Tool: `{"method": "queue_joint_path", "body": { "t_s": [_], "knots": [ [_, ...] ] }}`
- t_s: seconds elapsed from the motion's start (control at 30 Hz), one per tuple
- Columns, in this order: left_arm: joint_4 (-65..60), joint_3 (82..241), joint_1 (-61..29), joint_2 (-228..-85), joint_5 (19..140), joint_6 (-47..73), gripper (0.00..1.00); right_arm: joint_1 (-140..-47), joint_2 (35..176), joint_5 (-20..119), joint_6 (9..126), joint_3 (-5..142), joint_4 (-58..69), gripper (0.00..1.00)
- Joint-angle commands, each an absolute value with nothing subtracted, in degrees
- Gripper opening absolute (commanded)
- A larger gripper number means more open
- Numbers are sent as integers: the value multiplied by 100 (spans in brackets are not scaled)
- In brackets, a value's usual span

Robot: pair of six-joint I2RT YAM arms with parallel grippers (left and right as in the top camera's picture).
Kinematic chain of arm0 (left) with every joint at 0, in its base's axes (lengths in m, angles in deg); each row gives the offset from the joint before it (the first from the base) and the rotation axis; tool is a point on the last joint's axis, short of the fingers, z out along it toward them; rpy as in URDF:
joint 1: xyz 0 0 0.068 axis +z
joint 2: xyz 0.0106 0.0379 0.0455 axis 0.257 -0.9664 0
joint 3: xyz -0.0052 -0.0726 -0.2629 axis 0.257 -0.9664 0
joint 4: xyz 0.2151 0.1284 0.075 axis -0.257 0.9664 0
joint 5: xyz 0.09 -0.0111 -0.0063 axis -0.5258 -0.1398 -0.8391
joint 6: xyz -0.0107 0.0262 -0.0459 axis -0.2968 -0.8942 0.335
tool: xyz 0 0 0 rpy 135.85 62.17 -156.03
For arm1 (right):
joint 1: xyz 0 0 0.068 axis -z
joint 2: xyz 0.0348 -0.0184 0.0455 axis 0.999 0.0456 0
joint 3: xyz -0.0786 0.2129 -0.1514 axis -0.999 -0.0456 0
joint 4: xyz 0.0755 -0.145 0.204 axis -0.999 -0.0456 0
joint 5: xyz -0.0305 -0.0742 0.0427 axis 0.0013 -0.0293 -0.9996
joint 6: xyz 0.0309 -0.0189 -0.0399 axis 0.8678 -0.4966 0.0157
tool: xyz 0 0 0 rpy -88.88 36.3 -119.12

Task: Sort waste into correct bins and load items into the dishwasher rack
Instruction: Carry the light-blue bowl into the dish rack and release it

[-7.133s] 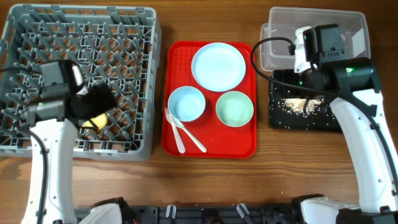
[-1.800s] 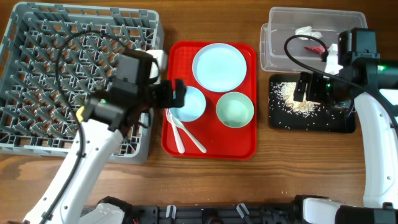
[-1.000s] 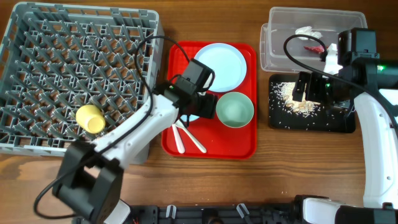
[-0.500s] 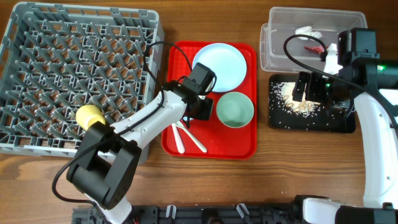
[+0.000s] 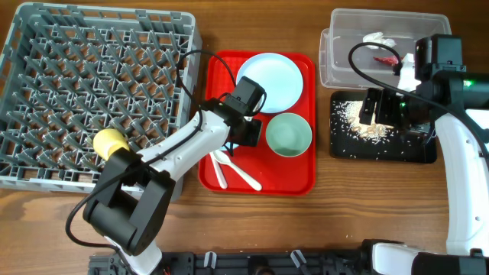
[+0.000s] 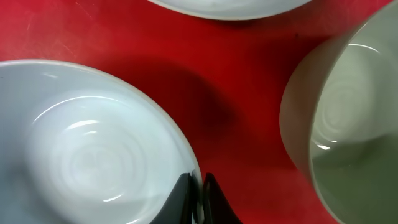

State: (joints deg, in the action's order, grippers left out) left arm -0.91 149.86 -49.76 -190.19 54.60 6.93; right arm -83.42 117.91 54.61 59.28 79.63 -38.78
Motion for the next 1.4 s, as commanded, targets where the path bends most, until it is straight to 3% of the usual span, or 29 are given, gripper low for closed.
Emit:
{"method": "queue_joint_path", "body": {
  "t_s": [0.0,0.43,0.63,0.9,1.07,1.37],
  "knots": [
    [-95,15023,-4994,-19130,5469,682,4,-8325,11677,5365,5932,8071,-3869,100],
    [626,15707,-4480,-17769,6088,420,4,-8325,11677,5365,5928,8071,-3867,100],
    [735,15869,-3359,-17248,7047,226,4,-8325,11677,5365,5928,8071,-3867,100],
    [495,15869,-1147,-17203,9714,-30,4,-8325,11677,5365,5928,8071,-3867,100],
    [272,15867,70,-17229,10682,-48,4,-8325,11677,5365,5928,8071,-3865,100],
    [-89,15867,1045,-17736,11926,-41,4,-8325,11677,5365,5930,8071,-3865,100]
  ]
}}
